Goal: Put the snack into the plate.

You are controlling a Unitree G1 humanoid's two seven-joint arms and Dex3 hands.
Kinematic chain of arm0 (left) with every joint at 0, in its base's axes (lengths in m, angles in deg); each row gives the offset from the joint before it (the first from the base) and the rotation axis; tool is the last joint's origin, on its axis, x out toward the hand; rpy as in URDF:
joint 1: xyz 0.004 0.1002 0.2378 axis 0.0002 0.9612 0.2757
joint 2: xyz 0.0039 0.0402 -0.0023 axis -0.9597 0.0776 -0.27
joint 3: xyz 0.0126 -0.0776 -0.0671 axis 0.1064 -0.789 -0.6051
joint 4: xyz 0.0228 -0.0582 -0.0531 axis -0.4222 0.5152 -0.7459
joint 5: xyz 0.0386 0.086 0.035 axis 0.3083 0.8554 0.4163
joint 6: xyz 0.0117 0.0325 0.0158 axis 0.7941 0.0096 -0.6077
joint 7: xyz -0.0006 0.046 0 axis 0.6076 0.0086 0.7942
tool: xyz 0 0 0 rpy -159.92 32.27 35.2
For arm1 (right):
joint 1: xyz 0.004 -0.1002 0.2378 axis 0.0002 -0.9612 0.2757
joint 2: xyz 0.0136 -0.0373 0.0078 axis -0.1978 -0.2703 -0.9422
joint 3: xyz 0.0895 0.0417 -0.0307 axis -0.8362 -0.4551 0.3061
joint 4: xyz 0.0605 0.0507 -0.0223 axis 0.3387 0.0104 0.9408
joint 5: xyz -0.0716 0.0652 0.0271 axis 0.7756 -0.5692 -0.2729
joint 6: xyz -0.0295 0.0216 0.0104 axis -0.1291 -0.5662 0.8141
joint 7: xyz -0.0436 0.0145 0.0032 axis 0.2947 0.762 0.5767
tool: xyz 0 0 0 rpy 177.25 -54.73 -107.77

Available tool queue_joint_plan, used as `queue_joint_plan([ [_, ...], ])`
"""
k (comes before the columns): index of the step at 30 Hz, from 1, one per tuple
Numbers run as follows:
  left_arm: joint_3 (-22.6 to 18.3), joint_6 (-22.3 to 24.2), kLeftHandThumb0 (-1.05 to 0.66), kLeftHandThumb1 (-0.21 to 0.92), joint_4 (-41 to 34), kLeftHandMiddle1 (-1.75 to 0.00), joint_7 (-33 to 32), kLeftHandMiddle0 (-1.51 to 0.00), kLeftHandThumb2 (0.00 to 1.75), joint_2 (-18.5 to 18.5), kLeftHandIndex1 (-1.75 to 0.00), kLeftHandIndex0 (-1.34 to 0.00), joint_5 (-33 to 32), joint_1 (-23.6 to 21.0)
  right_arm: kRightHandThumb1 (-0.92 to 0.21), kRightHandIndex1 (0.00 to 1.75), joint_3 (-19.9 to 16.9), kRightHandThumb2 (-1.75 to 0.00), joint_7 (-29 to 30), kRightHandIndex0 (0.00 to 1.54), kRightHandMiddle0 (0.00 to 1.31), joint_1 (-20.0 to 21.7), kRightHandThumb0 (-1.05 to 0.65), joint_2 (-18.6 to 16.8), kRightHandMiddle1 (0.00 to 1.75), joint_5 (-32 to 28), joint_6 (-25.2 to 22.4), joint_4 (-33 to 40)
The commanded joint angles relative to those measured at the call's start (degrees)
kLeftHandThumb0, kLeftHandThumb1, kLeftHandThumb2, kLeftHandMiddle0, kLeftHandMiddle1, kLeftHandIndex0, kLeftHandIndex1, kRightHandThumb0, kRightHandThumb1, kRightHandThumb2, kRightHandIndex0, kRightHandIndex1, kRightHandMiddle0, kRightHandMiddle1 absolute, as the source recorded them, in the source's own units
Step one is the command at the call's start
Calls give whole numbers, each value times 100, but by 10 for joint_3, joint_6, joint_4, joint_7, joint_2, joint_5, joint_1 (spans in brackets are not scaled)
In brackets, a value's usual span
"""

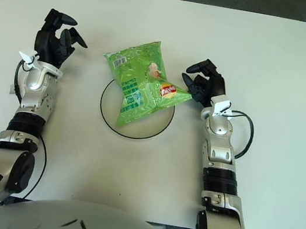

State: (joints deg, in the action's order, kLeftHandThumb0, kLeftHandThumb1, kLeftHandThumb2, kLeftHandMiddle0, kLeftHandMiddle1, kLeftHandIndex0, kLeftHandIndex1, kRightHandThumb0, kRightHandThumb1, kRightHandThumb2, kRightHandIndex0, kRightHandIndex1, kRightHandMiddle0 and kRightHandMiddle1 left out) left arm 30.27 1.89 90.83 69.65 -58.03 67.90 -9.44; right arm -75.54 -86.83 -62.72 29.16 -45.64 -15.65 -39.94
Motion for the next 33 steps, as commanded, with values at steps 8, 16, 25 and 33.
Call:
queue_joint_plan([
  [8,2,14,-36,82,-2,-175,-37,-81,64,30,-175,-27,45,102,-92,168,4,-28,0,90,46,-80,-37,-29,149,5,3,-77],
  [16,9,43,-36,78,-26,-175,-46,-82,70,46,-175,-29,49,124,-92,167,-1,-28,6,91,46,-79,-37,-33,149,3,7,-77],
  [25,23,183,-37,78,-74,-175,-30,-83,71,40,-175,-29,25,136,-92,165,-14,-28,36,92,46,-81,-37,-51,148,2,47,-85],
  [33,28,261,-36,79,-113,-175,-29,-83,69,29,-175,-28,30,141,-92,169,-19,-27,62,94,47,-79,-37,-63,147,7,104,-107],
])
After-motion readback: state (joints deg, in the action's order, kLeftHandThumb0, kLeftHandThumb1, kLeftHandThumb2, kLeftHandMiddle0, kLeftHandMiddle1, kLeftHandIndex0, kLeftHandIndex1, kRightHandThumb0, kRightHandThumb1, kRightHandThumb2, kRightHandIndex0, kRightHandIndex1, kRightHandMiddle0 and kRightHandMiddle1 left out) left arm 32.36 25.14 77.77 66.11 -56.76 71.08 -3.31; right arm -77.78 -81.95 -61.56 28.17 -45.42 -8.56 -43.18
